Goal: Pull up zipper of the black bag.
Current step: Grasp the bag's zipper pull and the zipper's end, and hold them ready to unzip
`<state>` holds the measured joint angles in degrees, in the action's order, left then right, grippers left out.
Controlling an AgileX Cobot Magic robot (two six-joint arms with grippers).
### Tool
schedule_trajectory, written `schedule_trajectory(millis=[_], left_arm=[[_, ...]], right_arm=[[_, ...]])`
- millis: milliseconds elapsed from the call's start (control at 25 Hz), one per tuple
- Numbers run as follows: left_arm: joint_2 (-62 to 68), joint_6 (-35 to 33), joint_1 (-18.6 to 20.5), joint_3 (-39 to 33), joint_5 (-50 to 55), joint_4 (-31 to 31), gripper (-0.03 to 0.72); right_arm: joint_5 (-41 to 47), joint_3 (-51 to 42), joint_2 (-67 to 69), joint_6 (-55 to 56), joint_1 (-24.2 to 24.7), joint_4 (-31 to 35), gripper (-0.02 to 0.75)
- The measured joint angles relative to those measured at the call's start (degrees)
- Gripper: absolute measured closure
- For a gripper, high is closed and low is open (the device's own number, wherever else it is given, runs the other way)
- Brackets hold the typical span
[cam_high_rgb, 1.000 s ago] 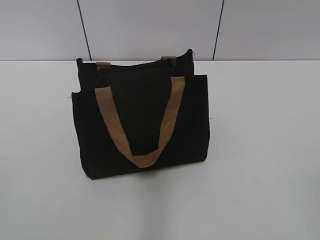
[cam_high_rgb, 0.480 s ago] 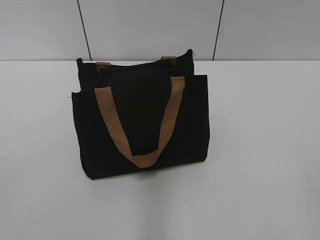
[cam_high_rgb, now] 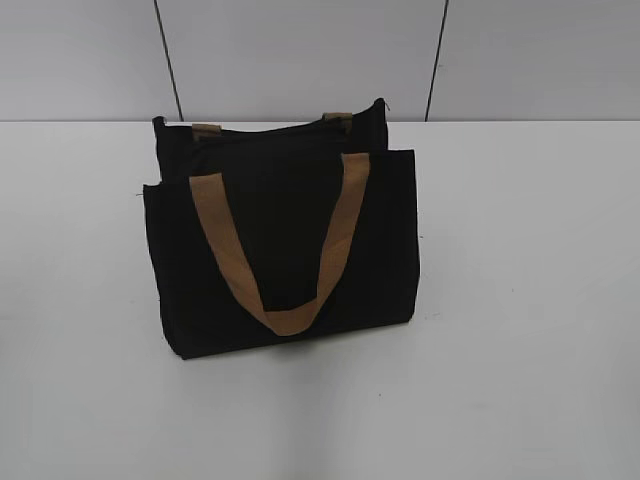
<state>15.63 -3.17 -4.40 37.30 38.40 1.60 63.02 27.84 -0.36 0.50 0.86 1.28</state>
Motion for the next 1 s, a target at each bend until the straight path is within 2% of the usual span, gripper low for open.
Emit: schedule_trajectory(millis=[120,240,400,640,800,1000], left_arm=[[3.9,-8.2,-2.4,-1.8,-7.5,2.7,0.430],[7.9,-10.6,-5.1,-5.9,-17.1,5.7,0.428],[13.6,-11.1,-7.2,-12.0,-31.5,7.2,0.419],[23.7,-11.0,-7.5,-17.8,-45.2,9.3,0.416],[29.6,-9.6,-8.7,-19.0,-52.2,9.3,0.416],[37.5,-9.0,-12.5,-19.0,-60.3,9.3,0.416]], right_arm=[[0.0,0.0,0.0,0.0,0.0,0.0,0.253],[0.0,0.0,0.0,0.0,0.0,0.0,0.253],[0.0,0.0,0.0,0.0,0.0,0.0,0.253],[0.0,0.0,0.0,0.0,0.0,0.0,0.253],[0.0,0.0,0.0,0.0,0.0,0.0,0.253],[0.0,0.0,0.0,0.0,0.0,0.0,0.253]])
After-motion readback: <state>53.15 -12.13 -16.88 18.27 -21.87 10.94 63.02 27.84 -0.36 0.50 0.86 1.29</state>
